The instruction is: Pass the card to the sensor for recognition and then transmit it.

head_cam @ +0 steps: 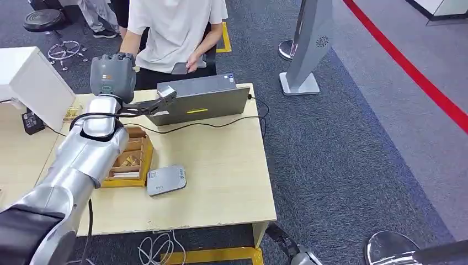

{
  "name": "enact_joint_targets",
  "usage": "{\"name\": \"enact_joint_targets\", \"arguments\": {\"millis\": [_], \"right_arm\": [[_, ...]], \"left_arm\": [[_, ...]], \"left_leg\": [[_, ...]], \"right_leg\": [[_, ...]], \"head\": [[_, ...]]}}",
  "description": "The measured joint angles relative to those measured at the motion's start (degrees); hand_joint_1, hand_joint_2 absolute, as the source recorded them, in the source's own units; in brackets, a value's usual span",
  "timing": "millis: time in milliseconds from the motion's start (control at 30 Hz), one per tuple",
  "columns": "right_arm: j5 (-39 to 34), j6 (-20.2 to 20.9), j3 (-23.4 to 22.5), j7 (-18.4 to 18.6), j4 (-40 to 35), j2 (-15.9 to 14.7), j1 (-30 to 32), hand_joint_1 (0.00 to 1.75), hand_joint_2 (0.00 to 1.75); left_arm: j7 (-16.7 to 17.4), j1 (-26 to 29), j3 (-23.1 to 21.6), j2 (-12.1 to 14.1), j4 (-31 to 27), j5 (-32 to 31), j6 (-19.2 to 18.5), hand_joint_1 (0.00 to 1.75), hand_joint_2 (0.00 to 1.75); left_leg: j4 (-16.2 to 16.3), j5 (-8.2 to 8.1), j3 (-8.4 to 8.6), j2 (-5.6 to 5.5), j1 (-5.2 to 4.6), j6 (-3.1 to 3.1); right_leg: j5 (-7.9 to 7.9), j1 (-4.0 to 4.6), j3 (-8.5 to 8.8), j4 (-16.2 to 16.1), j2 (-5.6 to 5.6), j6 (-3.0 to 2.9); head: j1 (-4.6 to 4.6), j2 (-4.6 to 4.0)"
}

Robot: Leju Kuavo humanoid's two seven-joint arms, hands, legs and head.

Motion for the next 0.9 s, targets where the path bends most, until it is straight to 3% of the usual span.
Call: {"name": "enact_joint_targets", "arguments": {"millis": [267, 600, 633, 900], "right_arm": [[-0.15, 0.35, 0.48, 1.73, 0.31, 0.66, -1.41, 0.0, 1.75], [-0.02, 1.05, 0.98, 2.6, 0.52, 0.72, -2.29, 0.0, 1.75], [-0.02, 1.11, 1.07, 2.67, 0.52, 0.74, -2.34, 0.0, 0.0], [-0.11, 1.05, 1.4, 2.62, 0.59, 0.74, -2.41, 0.0, 0.0]], "left_arm": [[4.17, -1.38, 0.0, -0.92, 2.27, -0.92, -3.73, 1.75, 1.75], [4.43, -1.52, 0.04, 0.02, 3.36, -0.68, -3.8, 1.75, 1.75], [4.31, -1.52, 0.09, 0.15, 3.41, -0.57, -3.8, 0.0, 1.75], [4.15, -1.5, 1.11, 1.4, 4.04, 0.44, -3.58, 0.0, 1.75]], "left_leg": [[0.0, 0.0, -0.01, 0.01, -0.02, 0.0], [0.0, 0.0, -0.03, -0.01, -0.01, 0.0], [0.0, 0.0, -0.03, -0.01, -0.01, 0.0], [0.0, 0.0, -0.04, -0.01, -0.01, 0.0]], "right_leg": [[0.01, 0.0, 0.01, 0.0, 0.01, 0.01], [0.0, 0.0, 0.0, 0.0, -0.01, 0.0], [0.0, 0.0, 0.0, 0.0, -0.01, 0.0], [0.0, 0.0, 0.01, 0.0, -0.01, 0.0]], "head": [[0.0, 0.0], [0.02, 0.0], [0.0, 0.0], [0.0, -0.02]]}}
